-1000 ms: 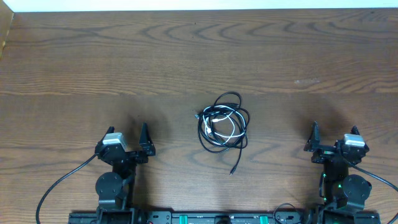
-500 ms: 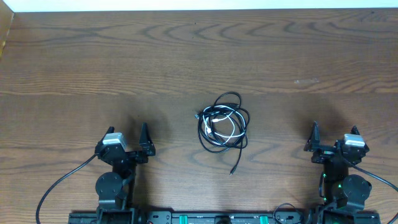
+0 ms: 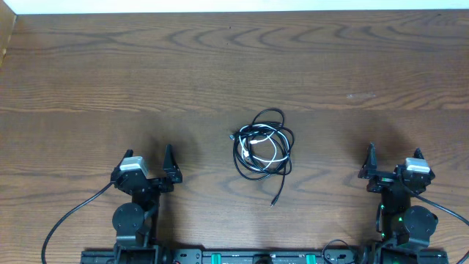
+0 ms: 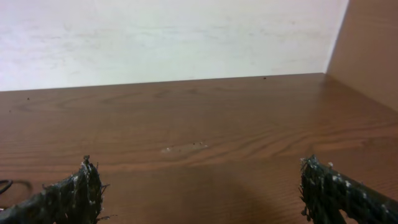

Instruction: Untangle cables

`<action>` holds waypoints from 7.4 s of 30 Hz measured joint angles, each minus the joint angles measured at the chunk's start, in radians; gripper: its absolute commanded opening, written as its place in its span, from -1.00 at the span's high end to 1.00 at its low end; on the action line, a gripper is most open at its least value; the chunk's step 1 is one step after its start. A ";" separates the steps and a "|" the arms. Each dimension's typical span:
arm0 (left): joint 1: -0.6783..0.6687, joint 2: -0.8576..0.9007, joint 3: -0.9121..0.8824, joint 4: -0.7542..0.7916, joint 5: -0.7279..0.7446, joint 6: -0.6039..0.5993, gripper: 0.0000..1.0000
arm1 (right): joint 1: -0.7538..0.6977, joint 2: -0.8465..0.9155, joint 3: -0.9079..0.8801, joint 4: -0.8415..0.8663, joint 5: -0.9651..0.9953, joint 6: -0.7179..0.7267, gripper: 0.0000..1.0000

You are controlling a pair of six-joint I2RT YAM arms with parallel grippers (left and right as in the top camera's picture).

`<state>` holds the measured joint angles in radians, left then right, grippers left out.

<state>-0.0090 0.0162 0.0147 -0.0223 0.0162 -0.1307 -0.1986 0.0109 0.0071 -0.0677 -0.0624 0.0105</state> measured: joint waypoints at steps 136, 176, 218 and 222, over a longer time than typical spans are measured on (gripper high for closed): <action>-0.516 1.723 0.874 -0.106 0.222 -0.404 0.84 | 0.000 0.000 0.000 -0.001 0.009 0.000 -0.98; -0.500 1.345 0.914 -0.425 0.184 -0.401 0.85 | 0.000 0.000 0.000 -0.001 0.010 0.000 -0.99; -0.592 1.152 0.914 -0.363 -0.098 -0.347 -0.31 | 0.000 0.000 0.000 -0.001 0.010 0.000 -0.99; -0.591 1.290 0.914 -0.334 -0.098 -0.444 -0.31 | 0.000 0.000 0.000 -0.001 0.010 0.000 -0.98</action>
<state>-0.6003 1.3060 0.9283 -0.3565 -0.0818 -0.5747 -0.1986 0.0109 0.0071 -0.0685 -0.0525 0.0105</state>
